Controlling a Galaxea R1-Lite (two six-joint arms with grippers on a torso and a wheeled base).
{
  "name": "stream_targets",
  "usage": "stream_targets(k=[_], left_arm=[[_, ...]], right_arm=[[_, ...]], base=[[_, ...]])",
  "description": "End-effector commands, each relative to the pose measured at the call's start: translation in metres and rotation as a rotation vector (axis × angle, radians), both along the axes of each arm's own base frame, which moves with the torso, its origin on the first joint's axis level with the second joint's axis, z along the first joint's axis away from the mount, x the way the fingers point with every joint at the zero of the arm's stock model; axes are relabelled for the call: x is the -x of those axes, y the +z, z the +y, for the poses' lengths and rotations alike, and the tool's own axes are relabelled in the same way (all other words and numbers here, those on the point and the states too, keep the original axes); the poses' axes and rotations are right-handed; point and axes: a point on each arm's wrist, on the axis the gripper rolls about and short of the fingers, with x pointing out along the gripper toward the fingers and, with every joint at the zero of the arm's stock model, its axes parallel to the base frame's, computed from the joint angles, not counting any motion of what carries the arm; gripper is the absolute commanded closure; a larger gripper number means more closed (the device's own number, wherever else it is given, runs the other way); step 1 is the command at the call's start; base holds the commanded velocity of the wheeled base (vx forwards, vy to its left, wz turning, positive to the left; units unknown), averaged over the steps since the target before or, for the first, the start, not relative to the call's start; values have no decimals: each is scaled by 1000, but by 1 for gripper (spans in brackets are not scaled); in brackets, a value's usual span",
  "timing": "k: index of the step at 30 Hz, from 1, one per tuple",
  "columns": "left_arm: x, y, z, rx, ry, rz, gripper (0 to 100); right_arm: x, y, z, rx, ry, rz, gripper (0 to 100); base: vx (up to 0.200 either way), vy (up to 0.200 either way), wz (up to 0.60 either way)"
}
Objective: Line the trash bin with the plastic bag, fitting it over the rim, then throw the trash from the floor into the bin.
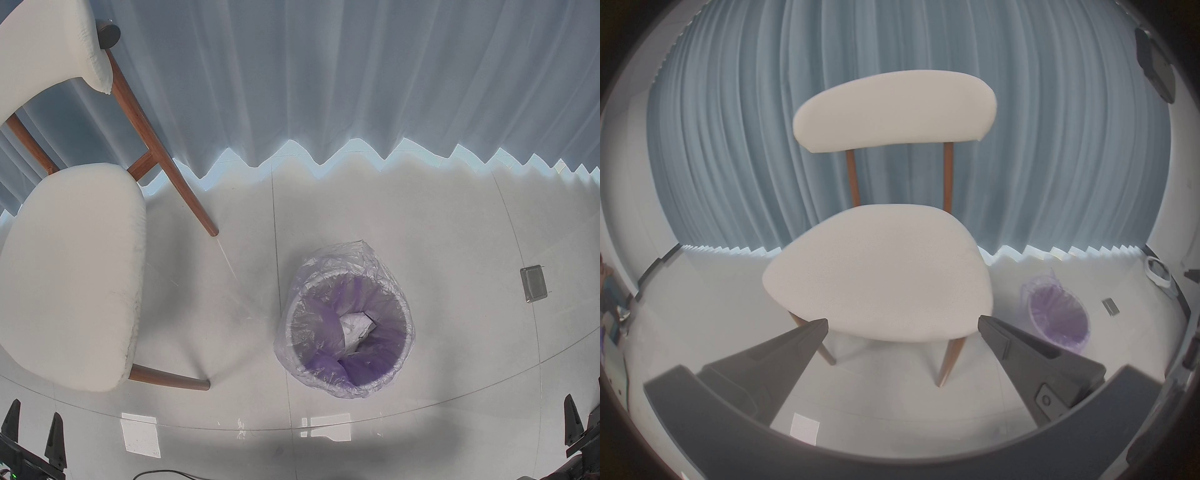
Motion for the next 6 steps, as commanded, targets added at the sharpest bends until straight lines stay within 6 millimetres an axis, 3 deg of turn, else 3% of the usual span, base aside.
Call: stream_targets(k=[1, 6], left_arm=[[-1, -6, -3, -37, -150, 68, 0], [0, -7, -3, -32, -141, 40, 0]], right_arm=[[-1, -5, 0, 0, 6, 8, 0], [-1, -5, 0, 1, 9, 8, 0]], base=[[0, 0, 0], [0, 0, 0]])
